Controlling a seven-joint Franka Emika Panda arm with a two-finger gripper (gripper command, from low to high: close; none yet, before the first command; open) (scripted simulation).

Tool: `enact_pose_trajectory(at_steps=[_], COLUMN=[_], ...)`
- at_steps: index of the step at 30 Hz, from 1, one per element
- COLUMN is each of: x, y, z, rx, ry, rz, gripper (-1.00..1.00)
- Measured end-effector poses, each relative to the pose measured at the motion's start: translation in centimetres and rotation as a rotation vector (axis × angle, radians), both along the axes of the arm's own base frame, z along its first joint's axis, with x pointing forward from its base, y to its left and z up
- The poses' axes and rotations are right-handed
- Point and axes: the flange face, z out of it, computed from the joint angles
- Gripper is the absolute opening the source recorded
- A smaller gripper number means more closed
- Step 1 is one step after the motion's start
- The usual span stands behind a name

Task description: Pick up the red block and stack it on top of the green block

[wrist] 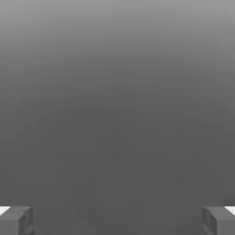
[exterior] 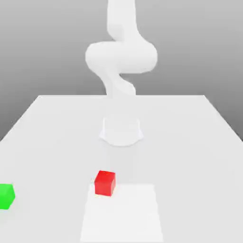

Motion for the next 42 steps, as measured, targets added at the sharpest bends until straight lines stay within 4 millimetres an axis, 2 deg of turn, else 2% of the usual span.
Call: enact_pose_trajectory(at_steps=[4, 7, 9, 12, 18, 20, 23, 24, 31, 39, 42], x=[3.3, 4.1, 3.9, 2.4, -3.6, -4.3, -4.6, -4.7, -4.7, -4.7, -2.7], y=[-1.1, -2.0, -2.6, -3.3, -4.3, -4.4, -4.4, -4.3, -4.3, -4.4, -8.0], z=[-9.9, -17.4, -22.5, -30.0, -45.2, -47.9, -50.7, -51.4, -51.5, -45.7, -44.7], rx=[0.01, 0.02, 0.029, 0.044, 0.08, 0.084, 0.084, 0.084, 0.084, 0.085, 0.121], ry=[0.148, 0.258, 0.333, 0.451, 0.69, 0.712, 0.719, 0.719, 0.719, 0.719, 0.718], rz=[-0.038, -0.068, -0.088, -0.12, -0.183, -0.191, -0.192, -0.192, -0.192, -0.193, -0.25], gripper=[0.0, 0.0, 0.0, 0.0, 0.0, 0.0, 0.0, -1.0, -1.0, -1.0, -1.0])
